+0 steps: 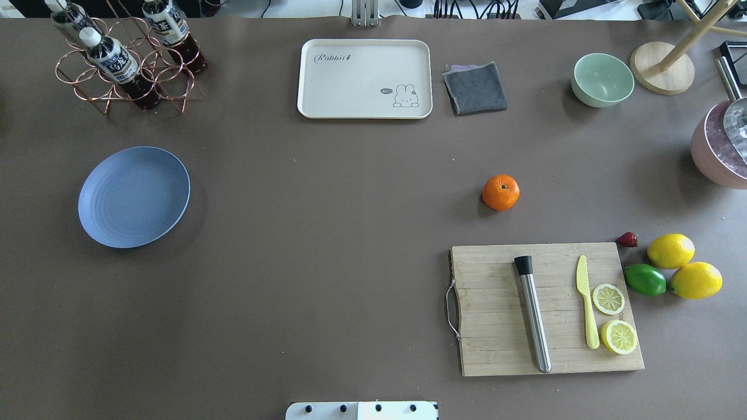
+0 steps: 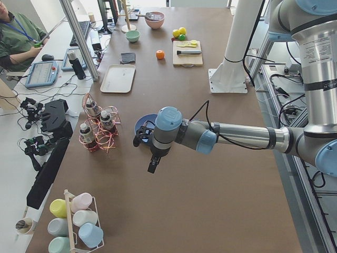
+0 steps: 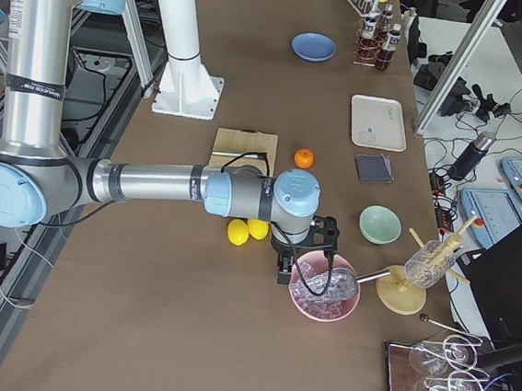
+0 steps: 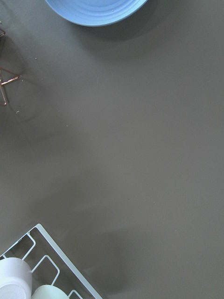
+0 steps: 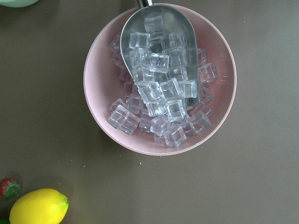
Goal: Pick orange to plate
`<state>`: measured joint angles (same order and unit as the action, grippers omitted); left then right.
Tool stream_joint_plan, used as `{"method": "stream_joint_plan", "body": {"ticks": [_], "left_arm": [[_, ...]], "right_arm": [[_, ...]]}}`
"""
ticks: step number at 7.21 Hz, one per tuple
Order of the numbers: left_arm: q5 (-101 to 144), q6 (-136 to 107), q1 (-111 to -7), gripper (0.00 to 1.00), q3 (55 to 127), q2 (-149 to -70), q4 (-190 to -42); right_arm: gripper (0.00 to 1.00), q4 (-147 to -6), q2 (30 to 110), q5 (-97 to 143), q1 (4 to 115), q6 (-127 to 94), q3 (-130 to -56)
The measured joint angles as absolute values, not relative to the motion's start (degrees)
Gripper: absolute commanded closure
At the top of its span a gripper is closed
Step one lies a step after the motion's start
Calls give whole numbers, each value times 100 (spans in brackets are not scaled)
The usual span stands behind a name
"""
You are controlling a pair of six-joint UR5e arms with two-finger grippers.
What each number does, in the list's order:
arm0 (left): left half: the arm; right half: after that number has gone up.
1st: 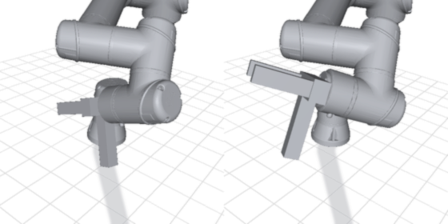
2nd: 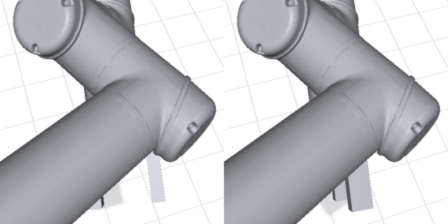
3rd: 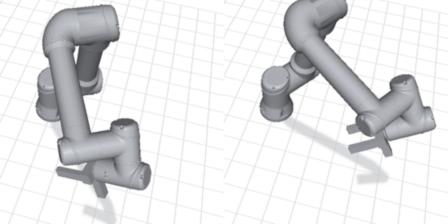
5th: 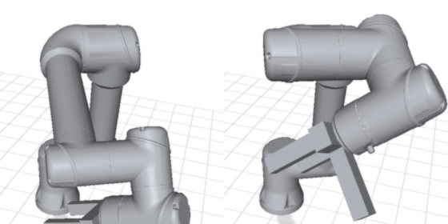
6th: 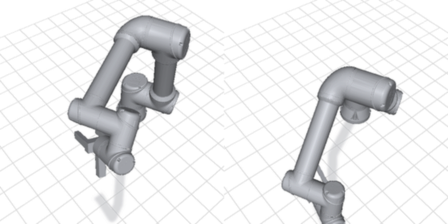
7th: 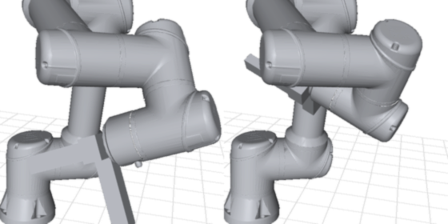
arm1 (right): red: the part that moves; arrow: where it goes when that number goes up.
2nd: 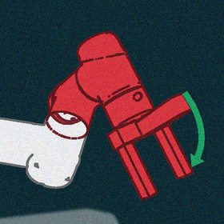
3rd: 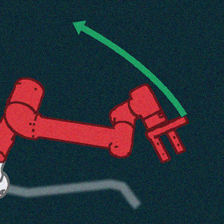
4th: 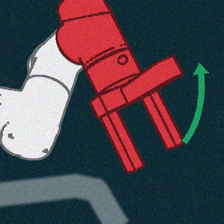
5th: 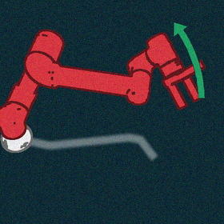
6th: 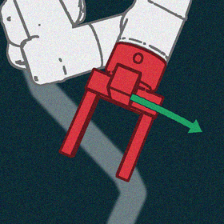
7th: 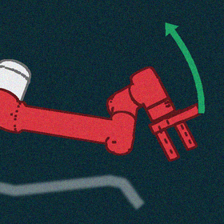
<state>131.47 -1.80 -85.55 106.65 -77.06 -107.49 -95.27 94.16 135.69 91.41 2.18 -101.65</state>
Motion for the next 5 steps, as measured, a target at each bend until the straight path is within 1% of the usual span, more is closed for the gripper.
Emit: {"method": "stream_joint_plan", "body": {"ticks": [5], "left_arm": [[13138, -176, -8584, 2, 10611, -7705, -10741]], "right_arm": [[0, -9520, 9364, 13571, 9138, 224, -10287]]}}
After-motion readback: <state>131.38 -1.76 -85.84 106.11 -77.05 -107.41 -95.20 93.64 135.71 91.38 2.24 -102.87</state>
